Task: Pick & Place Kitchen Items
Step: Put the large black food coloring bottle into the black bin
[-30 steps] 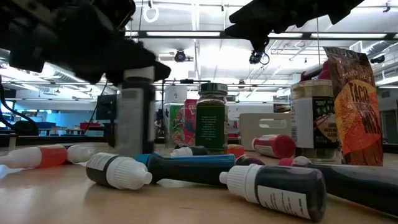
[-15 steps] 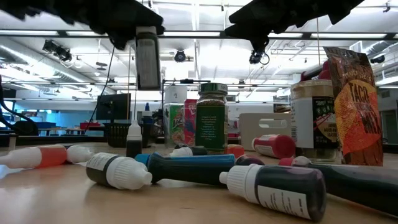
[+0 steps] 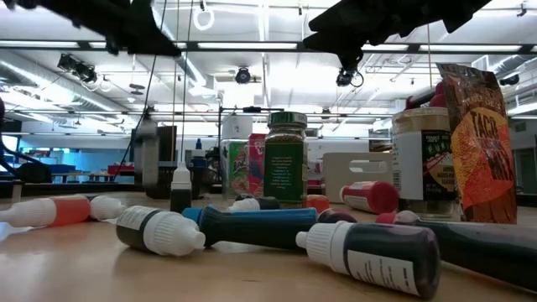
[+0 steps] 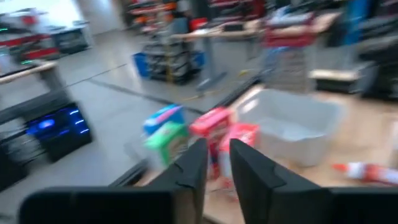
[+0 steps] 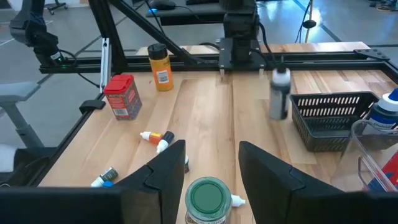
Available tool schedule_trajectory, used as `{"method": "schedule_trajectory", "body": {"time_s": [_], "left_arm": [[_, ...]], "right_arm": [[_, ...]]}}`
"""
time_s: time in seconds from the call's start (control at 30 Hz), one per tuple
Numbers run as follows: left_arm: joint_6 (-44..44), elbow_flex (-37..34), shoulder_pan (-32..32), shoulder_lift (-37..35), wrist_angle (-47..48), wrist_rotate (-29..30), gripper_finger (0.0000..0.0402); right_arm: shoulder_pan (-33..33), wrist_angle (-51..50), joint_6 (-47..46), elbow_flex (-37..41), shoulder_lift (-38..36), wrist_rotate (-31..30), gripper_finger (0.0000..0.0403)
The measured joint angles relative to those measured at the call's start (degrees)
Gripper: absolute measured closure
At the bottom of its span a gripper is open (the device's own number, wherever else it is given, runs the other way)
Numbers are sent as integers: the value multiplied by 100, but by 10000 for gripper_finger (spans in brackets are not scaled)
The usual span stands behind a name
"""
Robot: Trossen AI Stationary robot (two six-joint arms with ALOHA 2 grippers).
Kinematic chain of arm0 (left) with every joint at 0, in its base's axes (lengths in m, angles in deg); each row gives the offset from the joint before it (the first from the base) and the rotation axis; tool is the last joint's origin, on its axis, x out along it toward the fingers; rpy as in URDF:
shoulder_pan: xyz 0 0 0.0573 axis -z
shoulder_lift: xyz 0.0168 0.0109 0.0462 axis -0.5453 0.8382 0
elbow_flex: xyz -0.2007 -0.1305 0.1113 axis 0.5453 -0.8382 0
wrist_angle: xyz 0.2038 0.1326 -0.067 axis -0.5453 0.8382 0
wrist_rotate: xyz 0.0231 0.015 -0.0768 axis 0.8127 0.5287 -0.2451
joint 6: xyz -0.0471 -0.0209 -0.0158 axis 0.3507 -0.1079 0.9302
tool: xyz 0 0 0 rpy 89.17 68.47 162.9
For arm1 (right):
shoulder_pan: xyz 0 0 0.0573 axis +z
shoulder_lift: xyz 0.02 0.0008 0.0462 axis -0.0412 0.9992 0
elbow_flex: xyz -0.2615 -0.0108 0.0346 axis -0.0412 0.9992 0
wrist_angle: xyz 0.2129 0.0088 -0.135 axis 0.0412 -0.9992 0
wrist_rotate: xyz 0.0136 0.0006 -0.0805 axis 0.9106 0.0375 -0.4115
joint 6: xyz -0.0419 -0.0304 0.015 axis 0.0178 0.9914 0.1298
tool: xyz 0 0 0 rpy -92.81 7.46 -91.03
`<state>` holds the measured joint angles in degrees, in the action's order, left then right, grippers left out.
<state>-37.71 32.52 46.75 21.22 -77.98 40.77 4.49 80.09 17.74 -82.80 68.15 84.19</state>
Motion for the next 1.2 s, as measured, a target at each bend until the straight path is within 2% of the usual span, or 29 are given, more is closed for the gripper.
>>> {"method": "schedule_trajectory", "body": {"time_s": [0.1, 0.23, 0.33, 0.53, 0.73, 0.8, 0.87, 1.0, 1.1, 1.2], "left_arm": [[-97, -226, -581, -23, -10, -481, 370], [161, -274, -919, -23, -46, -1707, 388], [94, -274, -925, -23, -43, -1921, 386], [185, -274, -925, -28, 211, -1918, 338], [929, -274, -918, -113, 1732, -1863, 265], [1237, -283, -917, -190, 2199, -2158, 243], [1298, -270, -917, -259, 2461, -2723, 226], [1076, -173, -912, -366, 3128, -3670, 208], [781, -141, -914, -318, 3609, -3763, 205], [790, -132, -914, -158, 3520, -3757, 205]], "right_arm": [[0, 0, 0, 0, 0, 0, 244], [0, 0, 0, 0, 0, 0, 244], [0, 1, 24, 0, 0, 0, 244], [0, 0, 190, 0, 0, -2, 244], [0, 0, 201, 0, 0, -2, 244], [0, 0, 201, 0, 0, -2, 244], [0, 0, 201, 0, 0, -2, 244], [-2, 9, 201, 0, 0, -2, 244], [-1, 17, 197, 0, 0, -2, 244], [-2, 53, 190, 0, 0, -2, 244]]}}
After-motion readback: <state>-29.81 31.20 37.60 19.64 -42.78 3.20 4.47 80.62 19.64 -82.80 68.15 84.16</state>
